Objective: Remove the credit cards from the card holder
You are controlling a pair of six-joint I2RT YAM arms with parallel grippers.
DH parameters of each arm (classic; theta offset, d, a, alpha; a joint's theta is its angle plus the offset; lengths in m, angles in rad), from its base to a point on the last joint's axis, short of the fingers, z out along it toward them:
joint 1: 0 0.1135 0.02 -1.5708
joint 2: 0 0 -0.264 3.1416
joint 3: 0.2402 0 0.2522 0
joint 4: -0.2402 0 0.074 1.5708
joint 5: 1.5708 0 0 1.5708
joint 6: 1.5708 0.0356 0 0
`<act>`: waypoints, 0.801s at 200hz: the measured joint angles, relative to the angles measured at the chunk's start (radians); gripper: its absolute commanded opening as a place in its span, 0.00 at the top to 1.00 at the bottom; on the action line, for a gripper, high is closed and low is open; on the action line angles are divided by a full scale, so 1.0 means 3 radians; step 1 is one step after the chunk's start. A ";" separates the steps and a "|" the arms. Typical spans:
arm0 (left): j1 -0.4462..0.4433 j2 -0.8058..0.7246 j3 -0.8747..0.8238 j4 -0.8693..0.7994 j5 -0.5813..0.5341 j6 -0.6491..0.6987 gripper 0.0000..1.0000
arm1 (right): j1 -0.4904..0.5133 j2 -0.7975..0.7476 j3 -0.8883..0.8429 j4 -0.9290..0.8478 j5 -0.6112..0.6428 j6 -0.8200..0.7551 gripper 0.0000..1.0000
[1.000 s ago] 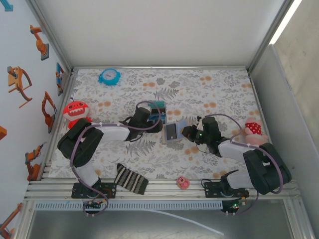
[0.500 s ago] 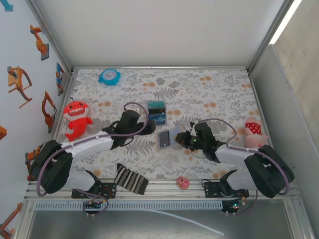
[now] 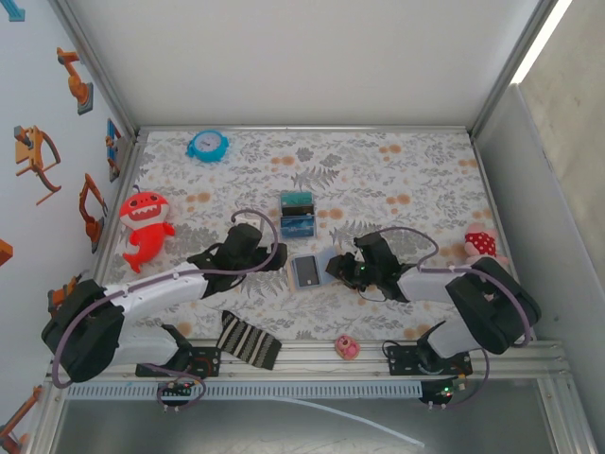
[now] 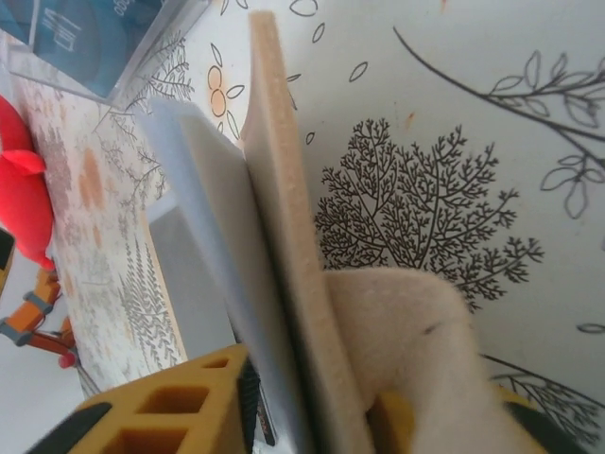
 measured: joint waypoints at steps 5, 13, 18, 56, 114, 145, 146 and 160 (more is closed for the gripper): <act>-0.0018 -0.0009 0.0000 0.0000 -0.0020 0.0019 0.03 | 0.0000 -0.0066 0.0043 -0.0139 0.0045 -0.0039 0.51; -0.0047 -0.0023 0.0000 0.0000 -0.0065 0.0045 0.03 | 0.0000 -0.0205 0.0132 -0.0425 0.0132 -0.0136 0.47; -0.0069 -0.0028 0.0000 -0.0003 -0.0099 0.0056 0.03 | -0.0003 -0.0285 0.0187 -0.0589 0.0188 -0.0184 0.45; -0.0296 -0.0027 0.0000 -0.0078 -0.0439 0.0136 0.03 | -0.0036 -0.0926 0.0793 -0.1975 0.0802 -0.0717 0.48; -0.0516 0.0270 0.0000 -0.0052 -0.0617 0.0069 0.03 | -0.0050 -0.1066 0.1016 -0.2483 0.0945 -0.1062 0.79; -0.0521 0.0488 0.0006 0.0023 -0.0558 -0.0001 0.03 | -0.0017 -0.0718 0.0970 -0.2166 0.0647 -0.1049 0.80; -0.0521 0.0492 0.0008 0.0024 -0.0556 -0.0003 0.03 | -0.0015 -0.0711 0.0968 -0.2157 0.0640 -0.1049 0.80; -0.0525 0.0580 0.0010 0.0062 -0.0502 -0.0013 0.03 | 0.0006 -0.0549 0.0959 -0.1999 0.0509 -0.1048 0.80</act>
